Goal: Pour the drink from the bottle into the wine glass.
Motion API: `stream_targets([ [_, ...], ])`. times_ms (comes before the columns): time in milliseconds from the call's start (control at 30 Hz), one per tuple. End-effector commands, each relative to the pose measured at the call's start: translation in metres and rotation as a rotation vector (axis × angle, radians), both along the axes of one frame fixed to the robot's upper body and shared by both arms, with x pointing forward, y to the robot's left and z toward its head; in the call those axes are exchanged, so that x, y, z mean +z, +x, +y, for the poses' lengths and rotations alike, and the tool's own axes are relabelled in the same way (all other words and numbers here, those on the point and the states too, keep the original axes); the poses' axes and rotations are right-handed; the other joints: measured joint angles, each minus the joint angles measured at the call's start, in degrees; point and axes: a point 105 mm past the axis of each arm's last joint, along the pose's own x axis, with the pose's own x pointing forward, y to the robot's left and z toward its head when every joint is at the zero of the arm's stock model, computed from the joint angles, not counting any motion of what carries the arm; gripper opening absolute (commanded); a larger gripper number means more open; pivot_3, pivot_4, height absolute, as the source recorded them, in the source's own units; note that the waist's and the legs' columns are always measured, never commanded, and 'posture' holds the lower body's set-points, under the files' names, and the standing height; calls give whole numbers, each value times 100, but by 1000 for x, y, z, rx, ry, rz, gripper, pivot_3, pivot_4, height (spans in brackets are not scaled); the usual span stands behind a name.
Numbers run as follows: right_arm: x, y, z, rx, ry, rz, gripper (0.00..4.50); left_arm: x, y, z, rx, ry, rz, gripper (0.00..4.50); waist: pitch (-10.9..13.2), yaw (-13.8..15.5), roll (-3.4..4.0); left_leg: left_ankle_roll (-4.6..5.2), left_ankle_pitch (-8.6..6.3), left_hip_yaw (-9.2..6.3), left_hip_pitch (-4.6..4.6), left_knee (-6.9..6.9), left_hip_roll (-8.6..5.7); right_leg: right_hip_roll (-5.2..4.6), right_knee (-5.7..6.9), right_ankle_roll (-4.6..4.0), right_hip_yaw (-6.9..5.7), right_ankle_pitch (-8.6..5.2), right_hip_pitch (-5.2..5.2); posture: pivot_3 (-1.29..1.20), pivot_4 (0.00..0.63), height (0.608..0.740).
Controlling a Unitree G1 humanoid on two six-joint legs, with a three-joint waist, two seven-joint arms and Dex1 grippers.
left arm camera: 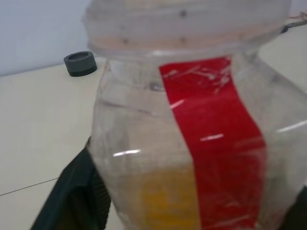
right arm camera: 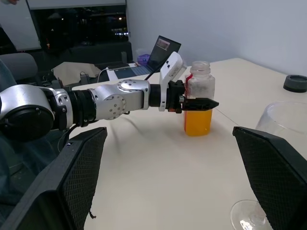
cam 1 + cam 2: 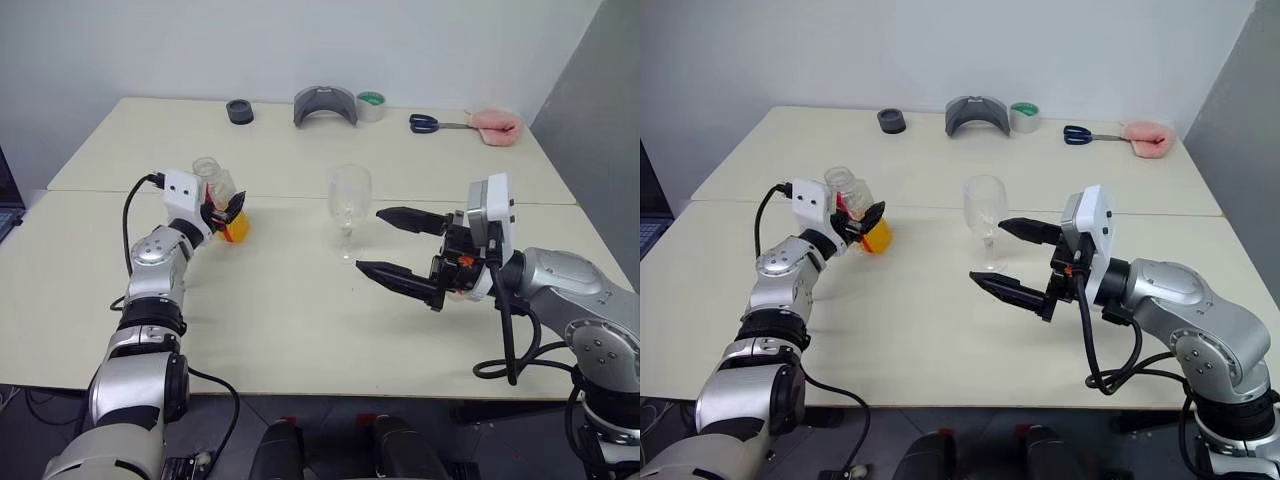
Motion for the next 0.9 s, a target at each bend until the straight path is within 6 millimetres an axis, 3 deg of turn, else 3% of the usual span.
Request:
stream_targets([
  [33,11,-5,-2,0,23,-56,4500,17,0,2,-3,6,-64,2038,0,0,0,0,0,0,0,0,0,0,0,0,0,0,0,0,150,740],
  [133,12,-3,-1,-3,26,-61,4500,17,-1,5,7,4,-69,1684,0,-1,0,0,0,0,0,0,0,0,0,0,0,0,0,0,150,740],
  [367,17,8,-7,-89,63,-97,4500,37,2,2,12,127,-117,1679,0,-2,0,0,0,0,0,0,1,0,0,0,0,0,-1,0,150,740],
  [567,19,28,-33,-263,117,-173,4500,99,14,-42,-106,307,-267,1679,17,119,-34,0,0,-4,-11,7,-3,0,-4,4,-6,3,-3,0,150,740],
  [733,10,27,-54,-331,136,-197,4500,115,16,-77,-226,453,-316,1679,17,107,-34,0,-1,15,-15,3,-10,-10,-20,5,1,6,-1,0,150,740],
  [900,-5,13,-73,-363,131,-190,4500,128,15,-101,-314,616,-366,1679,18,69,-33,0,0,13,-14,-1,-6,-4,-19,5,-3,5,-2,0,150,740],
])
